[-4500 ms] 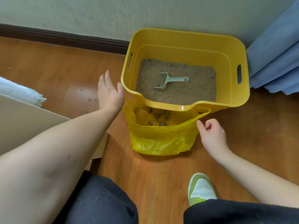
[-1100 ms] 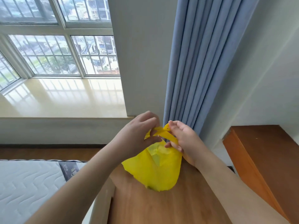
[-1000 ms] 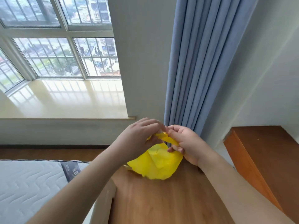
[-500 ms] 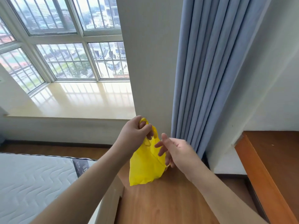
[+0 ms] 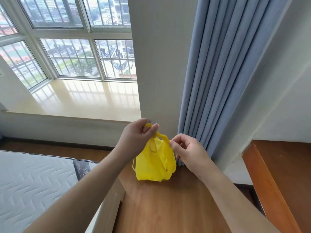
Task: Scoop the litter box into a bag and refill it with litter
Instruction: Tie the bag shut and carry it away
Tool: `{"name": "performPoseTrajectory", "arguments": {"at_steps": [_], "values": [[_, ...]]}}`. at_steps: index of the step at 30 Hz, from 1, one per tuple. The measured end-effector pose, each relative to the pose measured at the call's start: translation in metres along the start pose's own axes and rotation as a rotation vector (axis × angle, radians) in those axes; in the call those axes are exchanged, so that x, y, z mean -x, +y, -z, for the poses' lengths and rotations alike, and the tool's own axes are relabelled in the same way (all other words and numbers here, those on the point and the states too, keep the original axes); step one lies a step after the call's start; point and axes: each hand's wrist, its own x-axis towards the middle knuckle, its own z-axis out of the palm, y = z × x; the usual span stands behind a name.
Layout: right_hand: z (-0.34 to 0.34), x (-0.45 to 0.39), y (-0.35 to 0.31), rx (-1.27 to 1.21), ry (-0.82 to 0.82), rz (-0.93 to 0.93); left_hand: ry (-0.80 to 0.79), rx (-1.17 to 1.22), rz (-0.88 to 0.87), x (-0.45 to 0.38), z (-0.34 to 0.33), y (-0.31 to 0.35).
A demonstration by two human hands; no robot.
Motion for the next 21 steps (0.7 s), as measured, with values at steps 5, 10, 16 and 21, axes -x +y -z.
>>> {"name": "performPoseTrajectory", "arguments": {"at_steps": [5, 10, 16, 21], "values": [[0.022, 0.005, 0.036, 0.390, 0.147, 0.066, 0.124, -0.036, 0.057, -0.017, 0.018, -0.042], [0.038, 0.013, 0.070, 0.540, 0.205, 0.066, 0.126, 0.009, 0.160, -0.019, 0.017, -0.078], [0.058, 0.020, 0.090, 0.711, 0.293, 0.030, 0.167, 0.143, 0.292, -0.015, 0.020, -0.101], [0.059, 0.021, 0.081, 0.613, 0.374, 0.005, 0.221, 0.188, 0.279, -0.019, 0.010, -0.085]]}}
